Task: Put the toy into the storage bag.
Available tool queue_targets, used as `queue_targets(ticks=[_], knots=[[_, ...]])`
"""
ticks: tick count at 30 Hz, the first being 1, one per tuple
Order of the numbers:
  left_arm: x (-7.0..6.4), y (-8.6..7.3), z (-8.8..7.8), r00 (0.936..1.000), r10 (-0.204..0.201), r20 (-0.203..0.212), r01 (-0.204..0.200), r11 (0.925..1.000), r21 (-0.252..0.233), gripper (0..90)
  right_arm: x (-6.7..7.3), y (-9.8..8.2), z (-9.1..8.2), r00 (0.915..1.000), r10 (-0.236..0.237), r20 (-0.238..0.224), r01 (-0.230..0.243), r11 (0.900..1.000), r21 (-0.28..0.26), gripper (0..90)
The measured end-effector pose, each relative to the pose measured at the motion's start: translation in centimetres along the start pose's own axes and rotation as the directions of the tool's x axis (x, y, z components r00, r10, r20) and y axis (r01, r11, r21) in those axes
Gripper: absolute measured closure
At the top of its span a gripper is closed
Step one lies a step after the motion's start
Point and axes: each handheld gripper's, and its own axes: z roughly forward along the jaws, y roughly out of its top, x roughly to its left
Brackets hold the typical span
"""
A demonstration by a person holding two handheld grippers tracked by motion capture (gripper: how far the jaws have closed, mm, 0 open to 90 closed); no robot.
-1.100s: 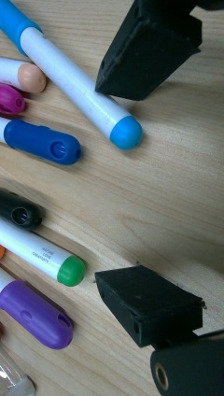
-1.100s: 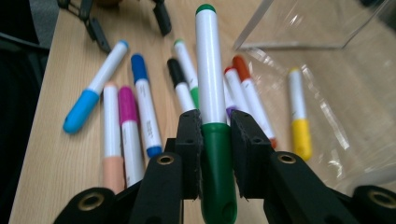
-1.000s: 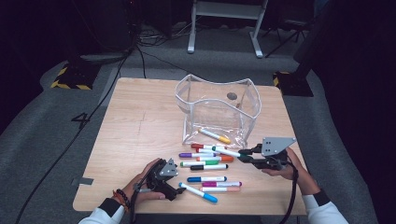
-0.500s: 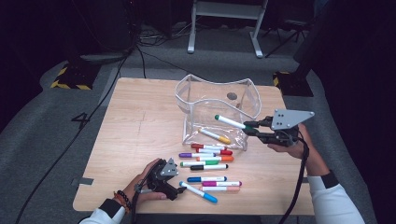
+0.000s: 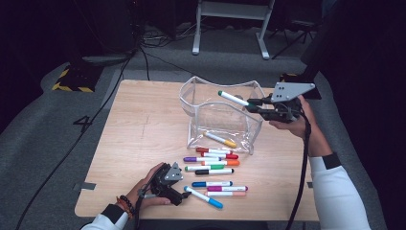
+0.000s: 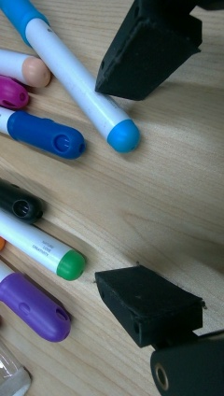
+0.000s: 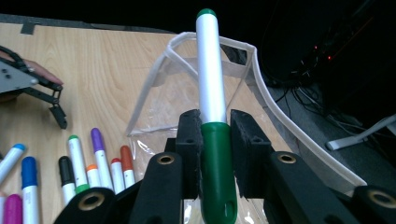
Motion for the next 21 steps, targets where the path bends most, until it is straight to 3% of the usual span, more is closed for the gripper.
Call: queue_targets(ticks=[10, 14, 21], knots=[[0.0, 0.0, 0.0, 1.0, 0.0, 0.003, 0.0, 1.0, -0.004, 10.3, -2.5, -0.4, 3.9, 0.9985, 0.054, 0.0, -0.054, 0.995, 0.085, 74.7], [0.0, 0.0, 0.0, 1.0, 0.001, 0.002, -0.001, 1.0, -0.003, 10.3, -3.5, -0.8, 5.4, 0.9949, 0.101, -0.004, -0.1, 0.989, 0.112, 74.7], [0.0, -0.1, -0.1, 1.0, 0.0, 0.001, 0.0, 1.0, -0.002, 10.3, -4.0, -1.5, 7.9, 0.9926, 0.121, 0.011, -0.12, 0.968, 0.218, 74.6]])
